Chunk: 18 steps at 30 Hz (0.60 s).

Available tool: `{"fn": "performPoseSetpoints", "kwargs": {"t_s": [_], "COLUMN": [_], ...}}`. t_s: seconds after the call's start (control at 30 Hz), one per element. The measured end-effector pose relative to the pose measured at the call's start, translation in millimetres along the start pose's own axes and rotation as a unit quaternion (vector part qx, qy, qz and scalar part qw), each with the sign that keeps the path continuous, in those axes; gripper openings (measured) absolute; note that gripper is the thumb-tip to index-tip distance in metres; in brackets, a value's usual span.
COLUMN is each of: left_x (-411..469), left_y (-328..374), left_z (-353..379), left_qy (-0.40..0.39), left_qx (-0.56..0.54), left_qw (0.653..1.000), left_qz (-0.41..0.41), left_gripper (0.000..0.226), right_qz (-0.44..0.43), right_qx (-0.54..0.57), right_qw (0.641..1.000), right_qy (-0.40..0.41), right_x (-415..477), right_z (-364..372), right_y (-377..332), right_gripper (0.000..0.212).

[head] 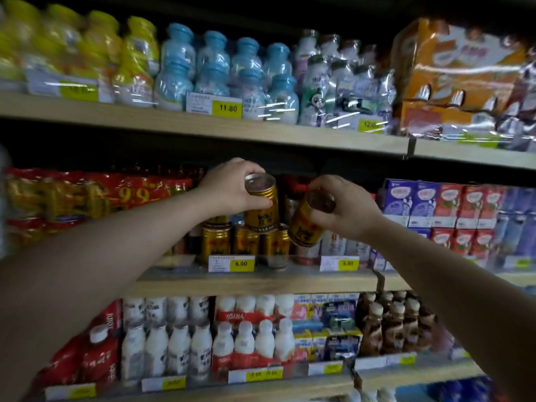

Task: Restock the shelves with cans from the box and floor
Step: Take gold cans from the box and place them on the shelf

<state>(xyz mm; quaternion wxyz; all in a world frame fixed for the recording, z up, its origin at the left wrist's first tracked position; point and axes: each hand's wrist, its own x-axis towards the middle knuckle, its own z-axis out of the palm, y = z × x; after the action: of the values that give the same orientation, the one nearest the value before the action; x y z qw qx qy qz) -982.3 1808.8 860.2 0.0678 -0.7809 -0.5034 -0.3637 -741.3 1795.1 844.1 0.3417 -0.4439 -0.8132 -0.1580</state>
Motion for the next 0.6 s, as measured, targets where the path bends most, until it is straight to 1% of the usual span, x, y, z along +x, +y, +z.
{"fn": "performPoseSetpoints", "kwargs": {"t_s": [0.07, 0.27, 0.4, 0.6], "left_x": [6, 13, 17, 26], "left_y": [-3, -17, -19, -19], "left_z": [3, 14, 20, 21], "left_qy": [-0.01, -0.045, -0.066, -0.083], "left_qx": [0.044, 0.086, 0.133, 0.233], "left_qw": [0.999, 0.995, 0.989, 0.969], "left_qz": [-0.008, -0.023, -0.004, 0.028], "left_gripper": [0.067, 0.05, 0.048, 0.049], "right_qz": [-0.024, -0.043, -0.037, -0.033], "right_qx": [-0.027, -0.013, 0.007, 0.024], "right_qw": [0.999, 0.999, 0.999, 0.999], "right_qy": [0.001, 0.019, 0.031, 0.021], "right_x": [4, 15, 21, 26], "right_z": [7, 23, 31, 38], "right_y": [4, 14, 18, 21], "right_gripper": [0.062, 0.053, 0.053, 0.044]}}
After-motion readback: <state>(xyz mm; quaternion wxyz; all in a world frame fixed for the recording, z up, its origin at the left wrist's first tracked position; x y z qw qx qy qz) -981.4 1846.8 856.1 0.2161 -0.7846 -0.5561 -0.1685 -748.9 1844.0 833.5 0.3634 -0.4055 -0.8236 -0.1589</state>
